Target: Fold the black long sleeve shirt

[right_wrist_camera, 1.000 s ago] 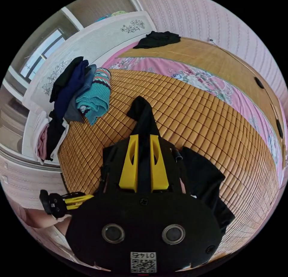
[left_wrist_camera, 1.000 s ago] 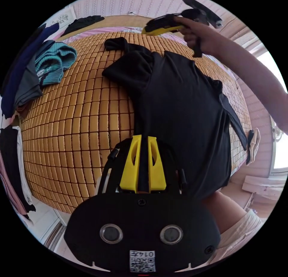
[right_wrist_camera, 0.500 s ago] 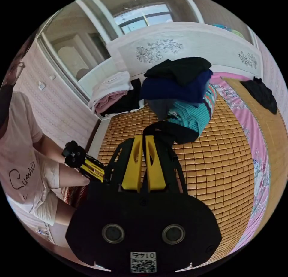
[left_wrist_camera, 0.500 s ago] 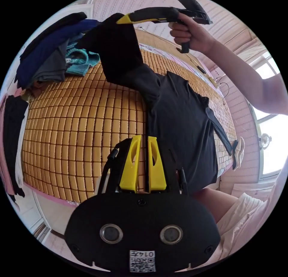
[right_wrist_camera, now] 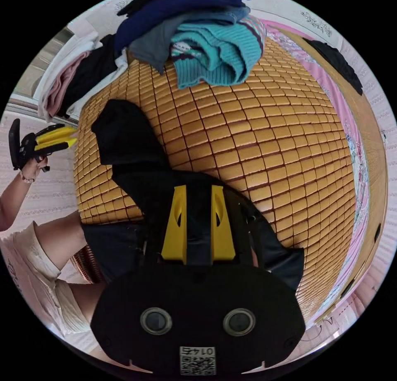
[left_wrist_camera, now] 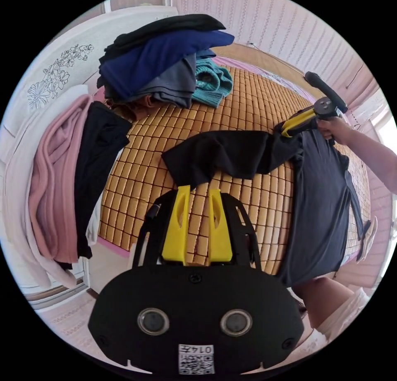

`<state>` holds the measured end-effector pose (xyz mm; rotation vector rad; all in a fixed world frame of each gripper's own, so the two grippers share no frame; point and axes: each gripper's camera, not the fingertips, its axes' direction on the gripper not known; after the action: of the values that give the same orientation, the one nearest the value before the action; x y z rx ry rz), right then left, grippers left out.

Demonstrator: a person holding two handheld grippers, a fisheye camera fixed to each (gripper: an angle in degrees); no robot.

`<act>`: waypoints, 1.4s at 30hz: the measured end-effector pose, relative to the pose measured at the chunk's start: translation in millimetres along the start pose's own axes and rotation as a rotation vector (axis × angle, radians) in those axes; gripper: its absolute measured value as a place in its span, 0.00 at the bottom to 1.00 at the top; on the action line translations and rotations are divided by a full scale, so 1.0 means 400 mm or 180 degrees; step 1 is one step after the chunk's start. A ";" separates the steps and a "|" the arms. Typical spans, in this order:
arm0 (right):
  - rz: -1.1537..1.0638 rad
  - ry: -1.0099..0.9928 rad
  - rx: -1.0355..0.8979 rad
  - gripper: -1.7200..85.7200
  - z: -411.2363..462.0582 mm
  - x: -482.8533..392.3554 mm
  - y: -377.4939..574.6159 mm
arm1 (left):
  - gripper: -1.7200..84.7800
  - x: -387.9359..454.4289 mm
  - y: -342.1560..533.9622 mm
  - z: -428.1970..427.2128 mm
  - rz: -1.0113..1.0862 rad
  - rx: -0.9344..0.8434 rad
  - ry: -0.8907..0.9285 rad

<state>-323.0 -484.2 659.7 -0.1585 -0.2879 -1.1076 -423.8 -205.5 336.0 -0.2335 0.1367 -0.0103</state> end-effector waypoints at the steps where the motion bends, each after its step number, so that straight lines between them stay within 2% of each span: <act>1: -0.0012 0.0044 0.0028 0.06 0.002 -0.003 0.000 | 0.12 -0.003 -0.024 0.012 0.0085 -0.0023 -0.0094; 3: -0.0030 0.0054 0.0028 0.03 0.010 -0.001 -0.003 | 0.12 -0.008 -0.053 0.045 0.0194 -0.0179 -0.0180; 4: -0.0016 0.0044 0.0072 0.02 0.007 0.002 -0.002 | 0.11 -0.013 -0.066 0.079 0.0209 -0.0438 -0.0218; 6: 0.0076 0.0014 0.0259 0.01 -0.016 0.021 0.006 | 0.10 -0.016 -0.070 0.084 0.0231 -0.0483 -0.0174; 10: 0.0234 0.0026 0.0522 0.01 -0.051 0.059 0.027 | 0.02 -0.011 -0.057 0.065 0.0348 -0.0808 -0.0123; 12: 0.0297 0.0039 0.0616 0.01 -0.062 0.081 0.041 | 0.01 -0.016 -0.032 0.029 0.0384 -0.0868 0.0097; 15: 0.0310 0.0008 0.0663 0.01 -0.066 0.102 0.054 | 0.01 -0.052 0.010 -0.080 0.0294 -0.0874 0.0752; 17: 0.0301 -0.0047 0.0670 0.01 -0.063 0.113 0.056 | 0.01 -0.112 0.028 -0.155 0.0057 -0.0926 0.1330; 19: 0.0307 -0.0129 0.0668 0.01 -0.055 0.124 0.049 | 0.01 -0.163 0.028 -0.186 -0.0147 -0.0845 0.1503; 22: 0.0363 -0.0225 0.0650 0.01 -0.026 0.133 0.020 | 0.02 -0.254 0.006 -0.177 -0.0660 -0.0614 0.1148; 25: 0.0506 -0.0179 0.0539 0.01 0.021 0.138 -0.021 | 0.06 -0.291 -0.018 -0.131 -0.1003 -0.0653 0.0774; 32: 0.0711 -0.0019 0.0407 0.01 0.058 0.144 -0.070 | 0.09 -0.234 -0.048 -0.108 -0.0879 -0.0684 0.0313; 39: 0.0590 0.0218 0.0300 0.01 0.061 0.112 -0.074 | 0.09 -0.235 -0.068 0.010 -0.1022 -0.0823 0.0217; 40: 0.0587 0.0237 0.0300 0.01 0.061 0.112 -0.073 | 0.08 -0.231 -0.074 0.042 -0.0976 -0.0981 0.0194; 42: 0.0597 0.0274 0.0274 0.01 0.055 0.112 -0.070 | 0.05 -0.222 -0.080 0.051 -0.0859 -0.0942 0.0126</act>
<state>-332.8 -529.2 694.1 -0.0596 -0.2382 -0.9119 -508.7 -229.5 374.8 -0.5462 0.1453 -0.2646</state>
